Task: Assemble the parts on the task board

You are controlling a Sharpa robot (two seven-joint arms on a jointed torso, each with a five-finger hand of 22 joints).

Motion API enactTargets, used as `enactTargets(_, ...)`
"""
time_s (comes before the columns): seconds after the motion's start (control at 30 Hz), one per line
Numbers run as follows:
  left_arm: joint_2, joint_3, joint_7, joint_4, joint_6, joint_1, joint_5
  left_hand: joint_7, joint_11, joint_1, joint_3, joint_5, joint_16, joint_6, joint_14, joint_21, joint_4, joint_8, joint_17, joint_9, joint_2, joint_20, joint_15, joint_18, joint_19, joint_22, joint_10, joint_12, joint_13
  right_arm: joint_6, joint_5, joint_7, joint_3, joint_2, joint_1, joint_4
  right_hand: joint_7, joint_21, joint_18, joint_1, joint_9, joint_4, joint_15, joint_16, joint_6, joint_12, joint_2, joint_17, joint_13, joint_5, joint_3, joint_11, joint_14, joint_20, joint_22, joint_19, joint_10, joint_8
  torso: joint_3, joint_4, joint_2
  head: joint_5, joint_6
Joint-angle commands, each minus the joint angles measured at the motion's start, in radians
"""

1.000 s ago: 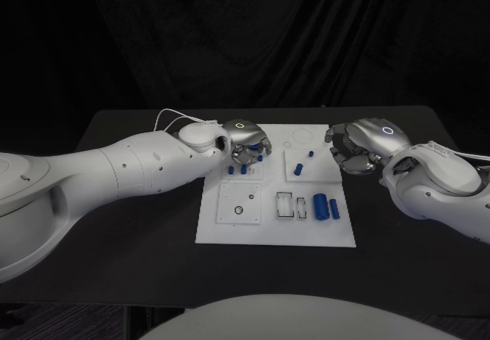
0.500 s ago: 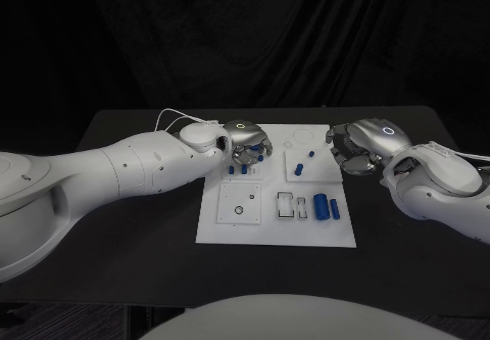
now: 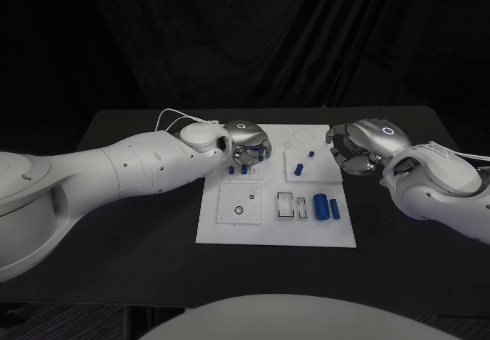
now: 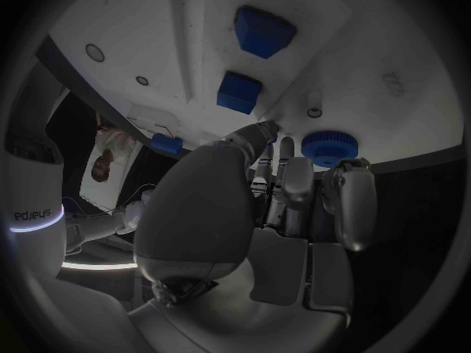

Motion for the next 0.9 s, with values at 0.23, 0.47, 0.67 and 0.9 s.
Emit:
enactTargets(0.23,0.002,0.001,0.024,0.002,0.004,0.001,-0.002,-0.001,0.001,-0.004,0.0,-0.008,0.0,0.018,-0.004,-0.003,-0.005,0.012,-0.004,0.005,0.012,-0.002,-0.008,-0.009,-0.004,0.195,0.01,0.006,0.002,0.003,-0.003,-0.021,0.001,0.001,-0.002,0.001,-0.001,-0.003,0.001,-0.003,-0.001,-0.005,-0.005,-0.007,0.007,-0.006,0.01,0.216,0.223,-0.004,0.0,-0.002,0.093,-0.005,0.241,0.074,0.074,0.007,0.0001,0.0004,0.0,-0.003,0.0)
enactTargets(0.47,0.0,0.001,0.033,0.001,-0.006,0.001,-0.002,0.016,-0.013,-0.002,-0.002,-0.008,0.004,0.069,0.002,0.005,-0.008,0.034,0.0,0.021,0.024,-0.006,-0.016,-0.011,0.002,0.198,0.051,0.02,0.01,0.005,-0.003,-0.022,0.001,0.001,-0.002,0.001,-0.001,-0.003,0.001,-0.003,-0.001,-0.005,-0.005,-0.007,0.007,-0.006,0.01,0.216,0.223,-0.004,0.0,-0.002,0.093,-0.005,0.241,0.074,0.074,0.007,0.0001,-0.0005,0.0,-0.002,0.0)
enactTargets(0.67,-0.003,0.001,0.045,0.001,-0.031,0.001,-0.002,0.029,-0.026,0.001,-0.005,-0.005,0.008,0.098,0.009,0.015,-0.013,0.045,0.005,0.031,0.033,-0.011,-0.025,-0.014,0.01,0.201,0.081,0.029,0.016,0.006,-0.003,-0.022,0.001,0.0,-0.002,0.001,-0.001,-0.004,0.001,-0.003,-0.002,-0.005,-0.005,-0.007,0.01,-0.006,0.011,0.216,0.223,-0.004,0.0,-0.002,0.093,-0.005,0.241,0.074,0.074,0.007,0.0,0.0004,0.0,-0.003,0.0)
enactTargets(0.9,-0.009,0.001,0.059,0.002,-0.078,0.001,-0.002,0.037,-0.037,0.006,-0.01,0.002,0.014,0.12,0.021,0.033,-0.021,0.051,0.013,0.04,0.038,-0.017,-0.039,-0.018,0.023,0.207,0.118,0.04,0.022,0.007,-0.003,-0.022,0.001,-0.002,-0.002,0.003,-0.001,-0.004,0.001,-0.003,-0.002,-0.005,-0.005,-0.007,0.01,-0.005,0.011,0.215,0.223,-0.004,0.0,-0.002,0.093,-0.005,0.241,0.074,0.074,0.007,-0.0003,0.0012,0.0,-0.003,0.0)
